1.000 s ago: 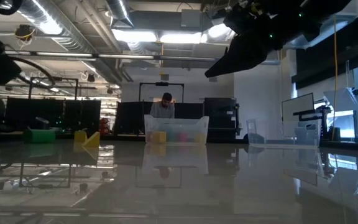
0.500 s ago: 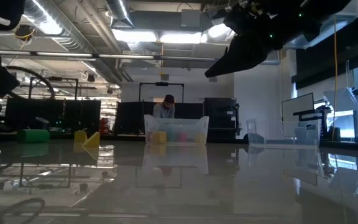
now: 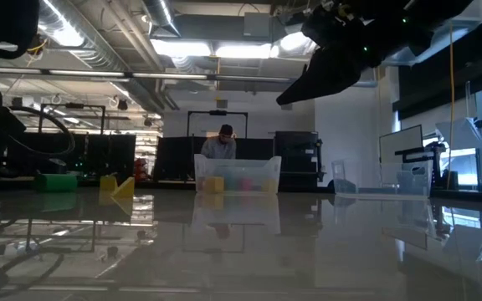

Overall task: Sort blocks by size
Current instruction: Put the square blue block into the top left transparent bin

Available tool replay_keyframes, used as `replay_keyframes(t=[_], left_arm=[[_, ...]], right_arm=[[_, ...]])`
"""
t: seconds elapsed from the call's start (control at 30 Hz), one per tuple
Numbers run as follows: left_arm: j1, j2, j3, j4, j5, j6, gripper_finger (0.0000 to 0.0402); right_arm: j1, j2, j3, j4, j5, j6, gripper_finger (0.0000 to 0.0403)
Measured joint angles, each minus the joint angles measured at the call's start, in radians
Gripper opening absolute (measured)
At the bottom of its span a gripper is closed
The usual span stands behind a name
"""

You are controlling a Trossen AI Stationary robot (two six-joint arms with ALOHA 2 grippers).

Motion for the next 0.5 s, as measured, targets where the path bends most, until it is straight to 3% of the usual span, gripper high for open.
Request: replay_keyframes(t=[0.17, 0.5], left_arm=[[0.020, 0.000, -0.001, 0.002, 0.009, 0.057, 0.0118], [0.077, -0.004, 0.019, -0.024, -0.007, 0.214, 0.0122]], right_arm=[[0.000, 0.000, 0.000, 0.005, 0.000, 0.000, 0.0250], [0.000, 0.000, 0.000, 0.006, 0.000, -0.001, 0.0250]])
